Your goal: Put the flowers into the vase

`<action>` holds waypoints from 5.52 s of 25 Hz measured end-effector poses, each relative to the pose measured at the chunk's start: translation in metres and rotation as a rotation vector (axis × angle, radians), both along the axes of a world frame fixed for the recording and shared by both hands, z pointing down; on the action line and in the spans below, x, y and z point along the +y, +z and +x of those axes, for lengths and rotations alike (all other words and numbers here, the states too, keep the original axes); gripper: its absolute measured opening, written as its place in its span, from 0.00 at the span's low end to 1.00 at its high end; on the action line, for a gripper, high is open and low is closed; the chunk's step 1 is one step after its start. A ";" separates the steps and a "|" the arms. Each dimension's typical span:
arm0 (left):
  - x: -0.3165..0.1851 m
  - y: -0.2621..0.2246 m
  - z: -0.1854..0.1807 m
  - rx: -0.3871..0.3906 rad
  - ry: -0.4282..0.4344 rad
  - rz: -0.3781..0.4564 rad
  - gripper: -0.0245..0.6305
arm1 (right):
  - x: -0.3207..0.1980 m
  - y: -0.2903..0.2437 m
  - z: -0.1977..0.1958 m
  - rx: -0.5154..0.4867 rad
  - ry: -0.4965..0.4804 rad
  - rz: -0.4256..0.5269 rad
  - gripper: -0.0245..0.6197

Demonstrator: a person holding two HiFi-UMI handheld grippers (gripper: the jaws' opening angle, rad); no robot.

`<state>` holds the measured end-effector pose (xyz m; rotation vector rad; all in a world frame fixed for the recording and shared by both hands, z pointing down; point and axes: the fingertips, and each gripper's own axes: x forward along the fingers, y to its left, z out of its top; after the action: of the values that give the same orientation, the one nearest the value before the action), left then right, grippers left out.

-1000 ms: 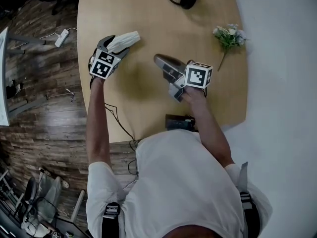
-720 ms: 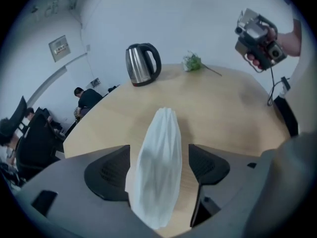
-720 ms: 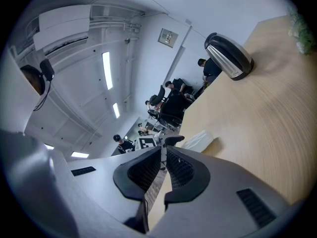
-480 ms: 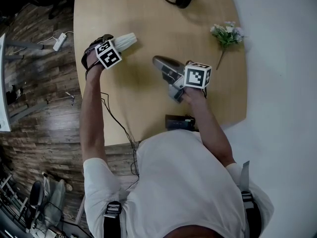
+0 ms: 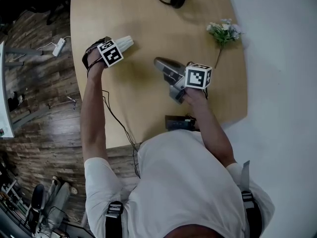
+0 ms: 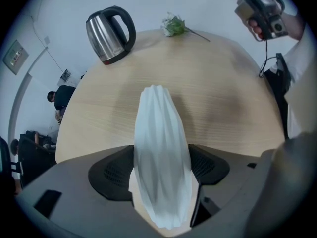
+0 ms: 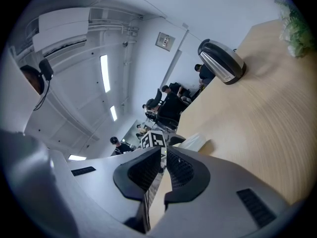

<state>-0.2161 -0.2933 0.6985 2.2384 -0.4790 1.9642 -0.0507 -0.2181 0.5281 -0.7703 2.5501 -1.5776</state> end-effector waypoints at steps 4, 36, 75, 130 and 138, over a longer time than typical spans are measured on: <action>0.002 -0.002 0.002 0.033 -0.001 0.027 0.57 | 0.000 -0.002 0.006 -0.006 0.010 0.003 0.07; 0.042 -0.144 0.229 1.042 -0.180 0.321 0.56 | 0.001 -0.009 0.158 -0.017 0.257 0.070 0.07; 0.054 -0.122 0.398 1.180 -0.224 0.106 0.56 | -0.060 0.094 0.353 0.111 0.433 -0.098 0.27; 0.083 -0.130 0.290 1.149 -0.274 0.212 0.56 | -0.134 -0.073 0.270 -0.274 0.588 0.154 0.14; 0.105 -0.150 0.302 1.136 -0.247 0.259 0.56 | -0.116 -0.128 0.252 -0.230 0.513 0.270 0.14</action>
<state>0.0856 -0.1888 0.5486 2.7731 -0.7684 0.3364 0.2009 -0.3340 0.3999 -1.0309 2.1112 -1.0692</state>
